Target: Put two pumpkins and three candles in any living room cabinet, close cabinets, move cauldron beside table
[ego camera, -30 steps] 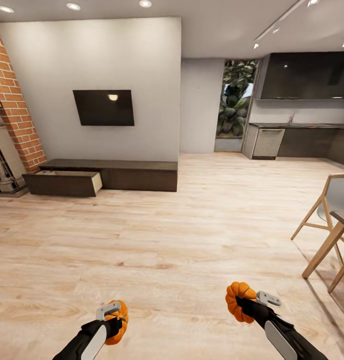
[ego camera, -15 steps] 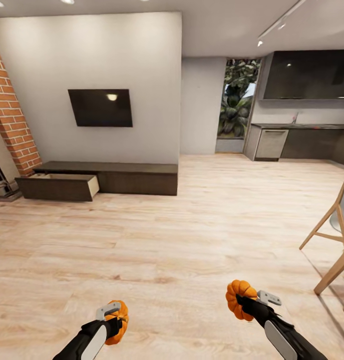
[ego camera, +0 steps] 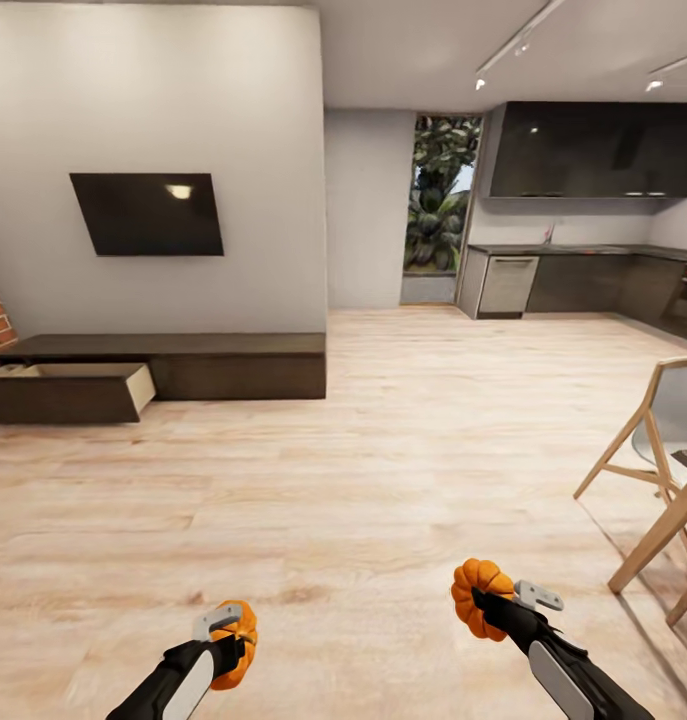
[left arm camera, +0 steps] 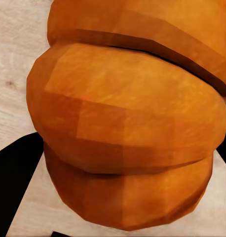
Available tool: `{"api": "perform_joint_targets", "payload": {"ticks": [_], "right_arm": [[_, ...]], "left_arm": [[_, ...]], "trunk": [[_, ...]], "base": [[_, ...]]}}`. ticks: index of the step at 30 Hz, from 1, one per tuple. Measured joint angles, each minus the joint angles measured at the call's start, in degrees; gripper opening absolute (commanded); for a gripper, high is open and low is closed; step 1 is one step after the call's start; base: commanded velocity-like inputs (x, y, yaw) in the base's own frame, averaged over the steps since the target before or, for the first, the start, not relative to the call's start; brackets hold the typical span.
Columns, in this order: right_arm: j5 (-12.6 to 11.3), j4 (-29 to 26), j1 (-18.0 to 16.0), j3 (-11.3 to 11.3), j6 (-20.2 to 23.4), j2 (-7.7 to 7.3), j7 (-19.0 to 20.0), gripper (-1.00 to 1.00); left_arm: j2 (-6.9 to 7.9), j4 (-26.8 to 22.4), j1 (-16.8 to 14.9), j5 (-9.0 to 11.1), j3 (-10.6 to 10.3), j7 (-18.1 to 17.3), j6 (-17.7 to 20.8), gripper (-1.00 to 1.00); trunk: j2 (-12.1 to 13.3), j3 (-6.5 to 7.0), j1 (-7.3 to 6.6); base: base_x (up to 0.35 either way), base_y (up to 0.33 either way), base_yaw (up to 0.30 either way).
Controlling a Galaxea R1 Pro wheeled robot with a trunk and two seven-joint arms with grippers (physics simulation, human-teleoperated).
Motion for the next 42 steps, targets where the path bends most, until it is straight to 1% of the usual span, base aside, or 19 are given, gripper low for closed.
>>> {"api": "perform_joint_targets", "payload": {"ticks": [4, 7, 29, 34, 39, 42], "right_arm": [[-0.06, 0.03, 0.00, 0.00, 0.00, 0.04, -0.07, -1.00], [-0.02, 0.08, -0.01, 0.00, -0.01, -0.01, -0.06, -1.00], [0.46, 1.27, -0.01, 0.00, -0.10, 0.05, -0.09, -1.00], [0.59, 1.62, -0.02, 0.00, -0.16, 0.59, -0.07, -1.00], [0.64, 1.74, -0.03, -0.02, -1.86, 0.66, -0.08, -1.00], [0.60, 1.77, -0.02, -0.01, -2.18, 0.67, -0.08, -1.00]], "left_arm": [[-0.03, 0.00, 0.00, 0.03, -0.14, 0.00, 0.00, -1.00], [-0.02, -0.02, 0.01, -0.04, -0.10, 0.00, 0.02, -1.00], [-0.08, -0.03, 0.02, -0.03, -0.12, 0.00, 0.03, -1.00], [-0.05, -0.03, 0.01, -0.07, -0.10, 0.00, 0.02, -1.00], [-0.08, -0.03, 0.02, -0.02, -0.12, 0.00, 0.02, -1.00], [-0.08, -0.03, 0.02, -0.03, -0.12, 0.00, 0.02, -1.00]], "trunk": [[0.00, -0.09, 0.00], [0.00, -0.13, 0.00], [0.00, -0.15, 0.00], [0.00, -0.15, 0.00], [0.00, -0.14, 0.00], [0.00, -0.15, 0.00]], "base": [[0.338, 0.000, -0.254], [0.338, 0.000, -0.095], [0.338, 0.000, -0.004], [0.338, 0.000, 0.000], [0.338, 0.000, 0.000], [0.338, 0.000, 0.000]]}}
